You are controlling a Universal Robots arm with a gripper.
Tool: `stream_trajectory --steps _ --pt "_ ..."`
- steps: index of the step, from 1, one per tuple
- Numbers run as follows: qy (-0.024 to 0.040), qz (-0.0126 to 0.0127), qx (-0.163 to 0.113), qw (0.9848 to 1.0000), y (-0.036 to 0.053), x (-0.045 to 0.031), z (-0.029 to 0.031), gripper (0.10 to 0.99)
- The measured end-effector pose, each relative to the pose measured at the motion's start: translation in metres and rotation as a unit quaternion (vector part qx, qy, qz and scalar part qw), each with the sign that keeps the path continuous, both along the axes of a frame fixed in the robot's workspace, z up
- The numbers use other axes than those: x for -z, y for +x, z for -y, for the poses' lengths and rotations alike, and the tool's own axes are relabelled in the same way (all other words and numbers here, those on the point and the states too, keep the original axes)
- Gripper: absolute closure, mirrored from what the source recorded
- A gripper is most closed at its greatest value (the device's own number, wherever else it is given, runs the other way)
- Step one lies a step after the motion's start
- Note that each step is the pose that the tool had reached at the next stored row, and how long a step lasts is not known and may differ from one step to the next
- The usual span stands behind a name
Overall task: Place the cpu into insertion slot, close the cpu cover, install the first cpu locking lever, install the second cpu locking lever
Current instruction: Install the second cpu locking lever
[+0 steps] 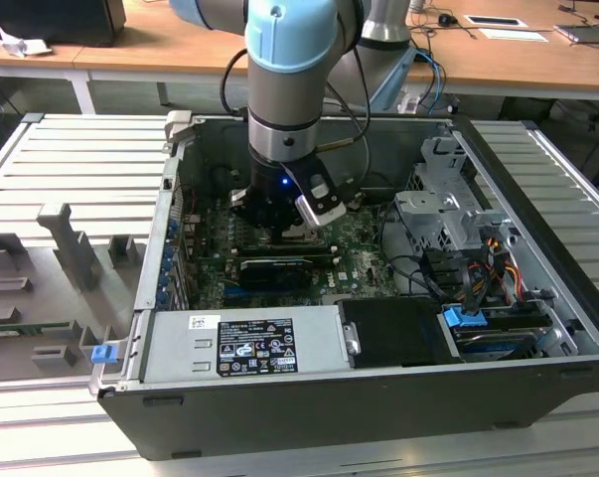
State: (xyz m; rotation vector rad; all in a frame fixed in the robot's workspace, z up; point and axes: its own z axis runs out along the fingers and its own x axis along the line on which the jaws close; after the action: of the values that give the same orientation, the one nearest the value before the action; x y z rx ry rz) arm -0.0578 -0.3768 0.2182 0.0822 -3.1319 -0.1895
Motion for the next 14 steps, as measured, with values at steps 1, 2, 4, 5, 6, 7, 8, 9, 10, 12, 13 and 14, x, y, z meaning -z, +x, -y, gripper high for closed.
stream_trajectory --steps 1,2,4,5,6,7,8,9,10,12,13,14 --pt "0.0022 0.0000 0.000 1.0000 -0.0002 0.0002 0.0010 0.980" --pt "0.0034 0.0000 0.000 1.0000 -0.0008 0.0004 0.0016 0.980" --pt "0.0073 0.0000 0.000 1.0000 -0.0030 0.0010 0.0040 0.980" --pt "0.0120 0.0000 -0.001 0.9999 -0.0054 0.0019 0.0067 0.980" --pt "0.0189 0.0000 -0.002 0.9998 -0.0084 0.0029 0.0090 0.980" --pt "0.0259 0.0000 -0.004 0.9997 -0.0110 0.0039 0.0106 0.980" --pt "0.0314 0.0000 -0.004 0.9995 -0.0124 0.0044 0.0115 0.980" --pt "0.0423 0.0000 -0.005 0.9991 -0.0152 0.0052 0.0133 0.980" --pt "0.0488 0.0000 -0.006 0.9988 -0.0165 0.0062 0.0146 0.980" --pt "0.0585 0.0000 -0.006 0.9983 -0.0173 0.0094 0.0158 0.980" --pt "0.0625 0.0000 -0.007 0.9980 -0.0176 0.0107 0.0160 0.980" --pt "0.0650 0.0001 -0.007 0.9979 -0.0176 0.0122 0.0160 0.980"
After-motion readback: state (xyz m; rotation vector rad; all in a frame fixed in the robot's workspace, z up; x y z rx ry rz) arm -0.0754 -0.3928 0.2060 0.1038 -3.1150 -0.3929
